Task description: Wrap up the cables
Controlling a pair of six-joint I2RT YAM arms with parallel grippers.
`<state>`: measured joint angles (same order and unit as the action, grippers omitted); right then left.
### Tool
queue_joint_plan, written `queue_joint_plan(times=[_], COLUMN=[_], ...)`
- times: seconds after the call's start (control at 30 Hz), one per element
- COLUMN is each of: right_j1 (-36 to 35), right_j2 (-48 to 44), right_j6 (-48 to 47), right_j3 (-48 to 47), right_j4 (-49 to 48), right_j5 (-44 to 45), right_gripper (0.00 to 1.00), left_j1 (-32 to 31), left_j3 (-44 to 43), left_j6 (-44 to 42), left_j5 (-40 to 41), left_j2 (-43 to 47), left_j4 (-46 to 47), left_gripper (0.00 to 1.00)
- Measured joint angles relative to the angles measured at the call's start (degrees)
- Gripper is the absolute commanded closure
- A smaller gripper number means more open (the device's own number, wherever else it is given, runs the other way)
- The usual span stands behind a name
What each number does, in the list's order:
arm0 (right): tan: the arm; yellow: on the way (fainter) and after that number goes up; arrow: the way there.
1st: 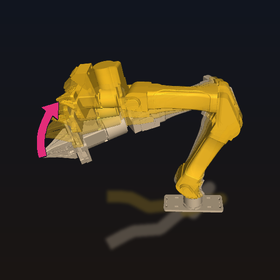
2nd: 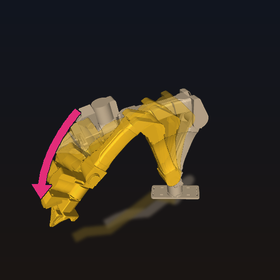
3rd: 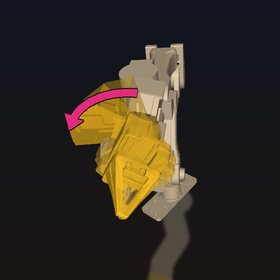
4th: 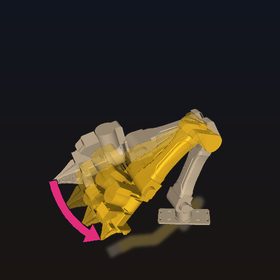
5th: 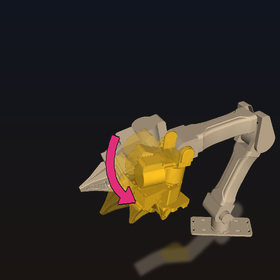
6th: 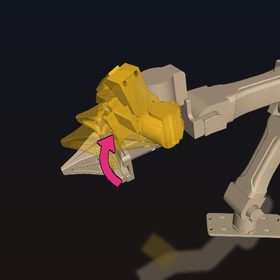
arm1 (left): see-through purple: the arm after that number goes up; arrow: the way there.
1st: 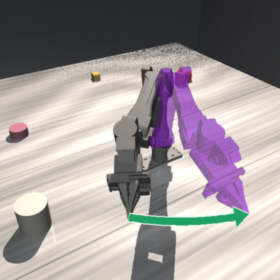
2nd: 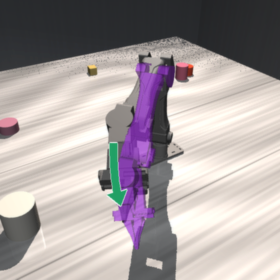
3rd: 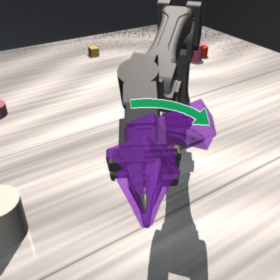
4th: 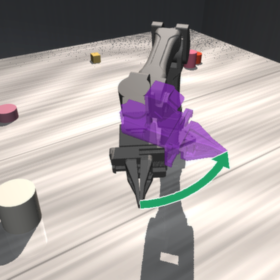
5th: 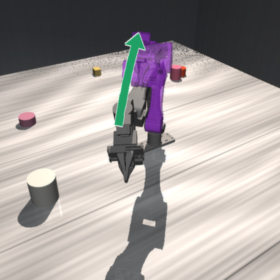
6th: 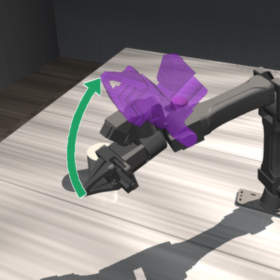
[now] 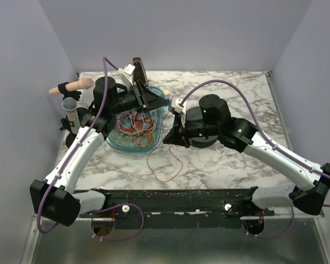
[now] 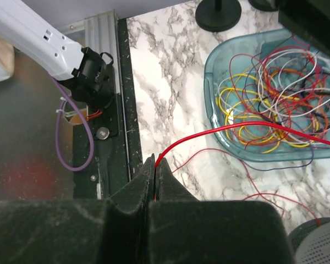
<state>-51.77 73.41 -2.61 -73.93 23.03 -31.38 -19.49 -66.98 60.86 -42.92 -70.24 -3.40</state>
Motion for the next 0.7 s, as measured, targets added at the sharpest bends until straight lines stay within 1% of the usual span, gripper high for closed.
queue_joint_plan(times=[0.07, 0.1, 0.23, 0.3, 0.4, 0.53, 0.7], right_j1=[0.0, 0.0, -0.3, -1.1, -1.8, -1.9, -2.1], right_j2=[0.0, 0.0, -0.5, -1.7, -4.8, -6.3, -2.3], right_j6=[-2.6, -4.5, -13.9, -18.3, -23.8, -29.5, -34.8], right_j3=[-1.9, -3.0, -6.4, -6.3, -4.6, -5.4, -8.7], right_j4=[2.3, 4.0, 12.5, 15.9, 18.6, 21.8, 24.6], right_j5=[0.0, -0.1, 0.5, 2.0, 4.6, 7.9, 11.1], right_gripper=[0.99, 0.99, 0.99, 1.00, 0.99, 0.99, 0.99], left_j1=[0.2, 0.3, 0.5, 0.6, 0.6, 0.6, 0.0], left_j3=[0.0, 0.0, -0.8, -1.2, -1.2, 0.0, 0.8], left_j6=[-0.2, -0.7, -3.0, -4.1, -4.2, -2.4, -1.9], left_j5=[-0.2, -0.4, -1.3, -1.8, -2.8, -4.8, -5.6], left_j2=[0.2, 0.2, 0.2, 0.2, 0.2, 0.7, 1.3], left_j4=[0.0, -0.2, -3.7, -4.8, -4.6, -0.4, 1.6], left_gripper=[0.48, 0.47, 0.40, 0.38, 0.33, 0.31, 0.30])
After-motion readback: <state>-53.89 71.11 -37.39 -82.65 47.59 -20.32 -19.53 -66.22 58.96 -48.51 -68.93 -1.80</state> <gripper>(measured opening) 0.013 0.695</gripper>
